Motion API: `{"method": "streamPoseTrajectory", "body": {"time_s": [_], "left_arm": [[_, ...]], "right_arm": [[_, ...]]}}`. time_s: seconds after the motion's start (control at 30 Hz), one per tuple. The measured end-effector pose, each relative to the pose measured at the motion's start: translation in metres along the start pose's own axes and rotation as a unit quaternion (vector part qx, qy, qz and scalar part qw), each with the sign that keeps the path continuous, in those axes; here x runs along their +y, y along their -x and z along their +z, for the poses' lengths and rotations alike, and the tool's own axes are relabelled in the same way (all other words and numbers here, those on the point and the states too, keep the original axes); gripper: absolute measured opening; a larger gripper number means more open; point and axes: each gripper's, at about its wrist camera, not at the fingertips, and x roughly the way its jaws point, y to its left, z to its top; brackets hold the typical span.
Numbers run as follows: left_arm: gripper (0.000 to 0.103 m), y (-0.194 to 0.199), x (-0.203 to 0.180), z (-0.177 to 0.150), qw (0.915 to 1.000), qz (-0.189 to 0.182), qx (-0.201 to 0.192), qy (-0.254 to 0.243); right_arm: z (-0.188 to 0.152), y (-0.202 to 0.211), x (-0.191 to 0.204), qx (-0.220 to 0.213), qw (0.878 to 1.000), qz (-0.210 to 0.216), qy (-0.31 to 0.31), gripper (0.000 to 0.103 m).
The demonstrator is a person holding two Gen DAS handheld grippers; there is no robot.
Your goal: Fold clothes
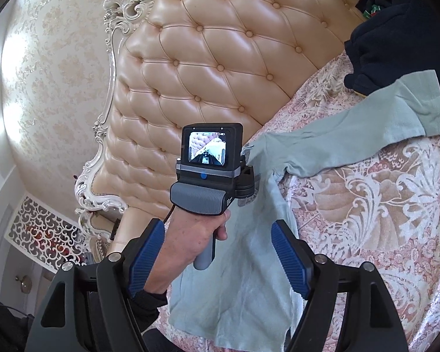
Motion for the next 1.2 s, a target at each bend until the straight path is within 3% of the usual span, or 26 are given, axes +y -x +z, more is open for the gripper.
{"method": "streamPoseTrajectory", "body": {"time_s": [0.07, 0.17, 0.3, 0.37, 0.4, 0.43, 0.53, 0.6, 0.67, 0.73, 0.8, 0.87, 1.0, 1.2], "left_arm": [[0.007, -0.002, -0.003, -0.002, 1.0, -0.002, 0.0, -0.007], [0.012, -0.006, -0.01, -0.005, 0.9993, -0.035, 0.008, -0.012], [0.025, -0.003, -0.009, -0.008, 0.9977, -0.067, -0.002, 0.001], [0.046, -0.001, -0.002, -0.006, 0.9961, -0.087, -0.005, 0.015], [0.063, 0.004, 0.005, -0.005, 0.995, -0.095, -0.014, 0.027], [0.072, 0.01, 0.012, -0.005, 0.9935, -0.103, -0.025, 0.04], [0.082, 0.03, 0.037, -0.001, 0.9847, -0.145, -0.048, 0.084], [0.082, 0.042, 0.055, -0.004, 0.9704, -0.2, -0.058, 0.122], [0.082, 0.057, 0.077, -0.015, 0.9491, -0.258, -0.07, 0.167], [0.082, 0.072, 0.105, -0.036, 0.9211, -0.31, -0.075, 0.223], [0.082, 0.084, 0.134, -0.069, 0.8861, -0.356, -0.073, 0.287], [0.082, 0.092, 0.153, -0.1, 0.871, -0.369, -0.072, 0.317], [0.082, 0.109, 0.18, -0.171, 0.8609, -0.357, -0.077, 0.354], [0.082, 0.122, 0.203, -0.234, 0.8612, -0.323, -0.055, 0.389]], "right_arm": [[0.002, 0.002, -0.006, -0.012, 1.0, -0.003, -0.011, 0.076], [0.004, 0.005, -0.015, -0.029, 0.999, -0.007, -0.027, 0.08], [0.007, 0.01, -0.027, -0.052, 0.997, -0.013, -0.048, 0.081], [0.009, 0.012, -0.033, -0.063, 0.996, -0.016, -0.059, 0.081], [0.011, 0.015, -0.039, -0.071, 0.995, -0.019, -0.066, 0.081], [0.016, 0.018, -0.048, -0.079, 0.994, -0.024, -0.073, 0.081], [0.033, 0.03, -0.079, -0.098, 0.99, -0.032, -0.099, 0.081], [0.048, 0.04, -0.106, -0.123, 0.984, -0.026, -0.126, 0.081], [0.06, 0.047, -0.128, -0.142, 0.98, -0.032, -0.139, 0.081], [0.07, 0.05, -0.145, -0.15, 0.977, -0.043, -0.143, 0.081], [0.075, 0.046, -0.151, -0.136, 0.98, -0.061, -0.128, 0.081], [0.079, 0.042, -0.158, -0.123, 0.983, -0.079, -0.113, 0.081], [0.089, 0.034, -0.17, -0.095, 0.985, -0.114, -0.084, 0.081], [0.101, 0.02, -0.186, -0.053, 0.984, -0.164, -0.036, 0.077]]}}
